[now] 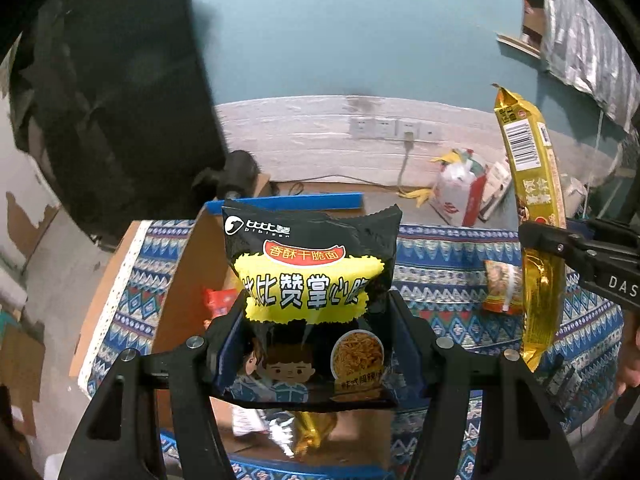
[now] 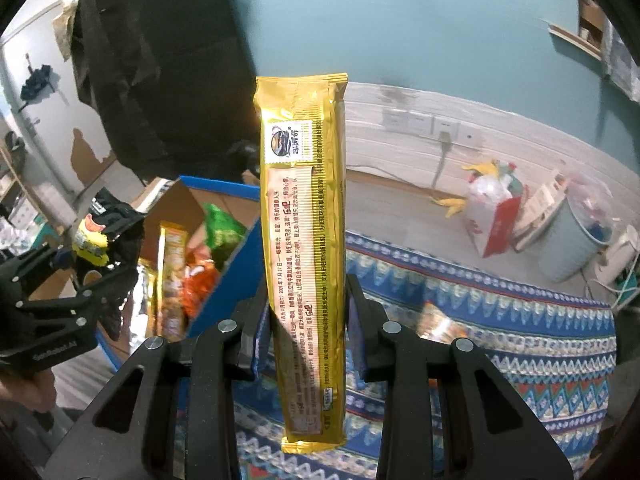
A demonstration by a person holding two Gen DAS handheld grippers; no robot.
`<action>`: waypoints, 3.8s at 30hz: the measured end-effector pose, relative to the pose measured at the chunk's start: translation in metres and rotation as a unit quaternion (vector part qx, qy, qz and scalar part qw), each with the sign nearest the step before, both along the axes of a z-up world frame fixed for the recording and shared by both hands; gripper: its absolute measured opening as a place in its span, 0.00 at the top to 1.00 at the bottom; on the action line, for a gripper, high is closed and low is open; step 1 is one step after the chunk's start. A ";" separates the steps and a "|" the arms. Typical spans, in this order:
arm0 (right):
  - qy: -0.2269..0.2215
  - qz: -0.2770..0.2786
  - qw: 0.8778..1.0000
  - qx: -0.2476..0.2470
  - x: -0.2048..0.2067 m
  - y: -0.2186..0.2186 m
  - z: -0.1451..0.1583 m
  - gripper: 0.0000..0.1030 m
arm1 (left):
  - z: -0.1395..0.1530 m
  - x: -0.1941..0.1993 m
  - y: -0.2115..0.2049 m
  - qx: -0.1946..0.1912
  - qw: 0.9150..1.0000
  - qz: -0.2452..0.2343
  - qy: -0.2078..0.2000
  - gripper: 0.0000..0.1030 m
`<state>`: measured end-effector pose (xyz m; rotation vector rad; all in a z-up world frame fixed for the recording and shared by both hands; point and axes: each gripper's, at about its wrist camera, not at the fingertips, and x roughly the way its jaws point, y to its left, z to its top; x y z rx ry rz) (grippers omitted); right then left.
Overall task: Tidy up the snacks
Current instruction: 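Carry the black bag and yellow bar with both tools over the box, then open the left tool to drop the black bag while the right tool releases the yellow bar into the box, then move both tools back over the cloth toward the last snacks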
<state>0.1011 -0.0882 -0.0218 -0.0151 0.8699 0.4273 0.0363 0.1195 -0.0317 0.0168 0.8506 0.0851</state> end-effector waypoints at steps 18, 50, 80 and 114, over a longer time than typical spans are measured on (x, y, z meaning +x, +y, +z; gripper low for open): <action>0.010 0.065 0.998 0.016 0.009 0.096 -0.003 0.70 | -0.024 -0.015 0.071 -0.008 0.997 0.073 0.021 0.36; 0.065 0.098 0.993 0.033 0.021 0.163 -0.032 0.59 | -0.023 -0.018 0.090 -0.007 0.995 0.100 0.027 0.29; 0.084 -0.041 0.994 -0.053 -0.019 0.001 -0.041 0.27 | -0.037 -0.012 -0.037 -0.012 0.997 -0.051 0.052 0.25; 0.243 -0.098 0.960 -0.104 -0.114 -0.156 -0.142 0.26 | -0.114 -0.032 -0.214 0.045 0.959 -0.222 0.169 0.25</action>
